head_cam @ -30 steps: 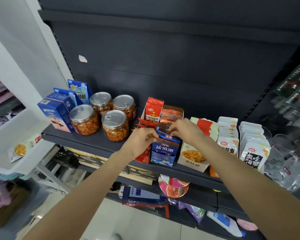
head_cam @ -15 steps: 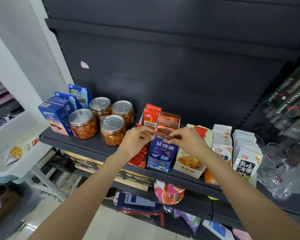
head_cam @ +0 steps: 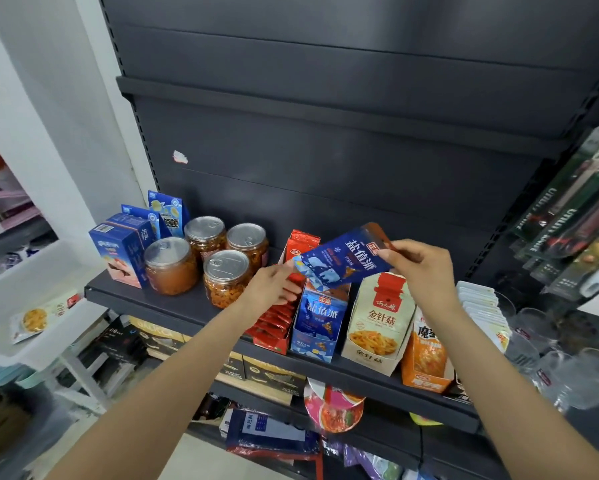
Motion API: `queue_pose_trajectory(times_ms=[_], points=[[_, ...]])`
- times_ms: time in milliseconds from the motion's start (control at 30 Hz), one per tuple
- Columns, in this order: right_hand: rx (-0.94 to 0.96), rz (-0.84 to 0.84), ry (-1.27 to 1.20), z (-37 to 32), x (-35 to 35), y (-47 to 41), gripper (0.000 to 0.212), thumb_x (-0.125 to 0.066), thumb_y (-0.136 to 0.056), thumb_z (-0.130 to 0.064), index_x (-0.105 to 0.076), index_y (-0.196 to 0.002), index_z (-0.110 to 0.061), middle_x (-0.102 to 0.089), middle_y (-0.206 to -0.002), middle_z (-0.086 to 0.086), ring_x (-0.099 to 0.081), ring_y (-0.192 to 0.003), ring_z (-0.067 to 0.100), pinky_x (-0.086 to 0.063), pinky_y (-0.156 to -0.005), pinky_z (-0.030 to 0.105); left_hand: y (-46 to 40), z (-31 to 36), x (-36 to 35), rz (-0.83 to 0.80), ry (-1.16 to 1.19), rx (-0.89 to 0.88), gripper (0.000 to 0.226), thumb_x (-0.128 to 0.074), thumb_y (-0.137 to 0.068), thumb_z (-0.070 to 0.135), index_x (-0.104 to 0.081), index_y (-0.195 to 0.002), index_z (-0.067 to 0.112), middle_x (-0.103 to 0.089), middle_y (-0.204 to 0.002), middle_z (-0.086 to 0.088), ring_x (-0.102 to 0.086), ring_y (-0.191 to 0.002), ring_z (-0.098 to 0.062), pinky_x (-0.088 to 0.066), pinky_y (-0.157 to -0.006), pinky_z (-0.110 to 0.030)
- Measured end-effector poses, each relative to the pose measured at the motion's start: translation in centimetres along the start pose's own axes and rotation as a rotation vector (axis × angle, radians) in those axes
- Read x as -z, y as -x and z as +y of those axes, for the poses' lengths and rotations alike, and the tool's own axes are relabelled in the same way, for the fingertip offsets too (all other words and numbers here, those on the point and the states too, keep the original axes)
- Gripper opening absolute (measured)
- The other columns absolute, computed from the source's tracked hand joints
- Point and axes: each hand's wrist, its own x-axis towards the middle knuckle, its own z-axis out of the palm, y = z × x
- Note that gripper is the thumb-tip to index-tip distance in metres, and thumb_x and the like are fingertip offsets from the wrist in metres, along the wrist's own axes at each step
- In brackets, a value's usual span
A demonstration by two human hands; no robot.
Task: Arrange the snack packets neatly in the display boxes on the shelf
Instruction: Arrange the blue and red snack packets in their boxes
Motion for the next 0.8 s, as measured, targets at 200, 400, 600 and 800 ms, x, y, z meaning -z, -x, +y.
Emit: queue_pose_trajectory(times_ms=[200, 400, 600, 800], points=[[0.082, -0.040, -0.013, 0.1, 0.4, 1.0, 0.021, -0.065, -0.085, -0.011, -0.069, -0.087, -0.031, -0.063, -0.104, -0.007, -0.058, -0.100, 0.007, -0.052, -0.076, 0.018, 0.8, 1.6, -0.3, -0.097, 0.611, 0.129, 0.039, -0.043, -0.097, 0.041, -0.057, -0.115, 0.009, -0.066, -0.114, -0.014, -0.066, -0.096, -0.018, -0.052, -0.077, -0.023], [-0.205, -0.209, -0.275, 0.9, 0.6, 1.8, 0.033, -0.038, -0.101, -0.014, -0.064, -0.114, -0.028, -0.059, -0.120, 0.004, -0.056, -0.111, 0.015, -0.054, -0.084, 0.031, 1.8, 0.7, 0.4, -0.032, 0.550, -0.066, 0.024, -0.055, -0.091, 0.006, -0.064, -0.113, 0.013, -0.065, -0.116, -0.009, -0.062, -0.108, -0.020, -0.056, -0.070, -0.024], [-0.148, -0.144, -0.198, 1.3, -0.4, 3.1, 0.028, -0.055, -0.093, -0.011, -0.061, -0.112, -0.030, -0.065, -0.104, -0.008, -0.063, -0.097, 0.002, -0.057, -0.068, 0.024, 2.4, 0.1, 1.0, 0.101, 0.289, -0.259, 0.034, -0.061, -0.088, 0.006, -0.062, -0.112, 0.030, -0.063, -0.116, 0.000, -0.060, -0.111, -0.017, -0.055, -0.083, -0.040], [-0.167, -0.086, -0.239, 1.7, -1.0, 3.5, 0.030, -0.044, -0.098, -0.009, -0.065, -0.110, -0.027, -0.067, -0.107, -0.004, -0.062, -0.105, 0.011, -0.056, -0.079, 0.029, 2.7, -0.3, 1.1, 0.132, 0.251, -0.278, 0.036, -0.059, -0.089, 0.004, -0.060, -0.115, 0.029, -0.063, -0.115, 0.002, -0.059, -0.109, -0.013, -0.055, -0.080, -0.040]])
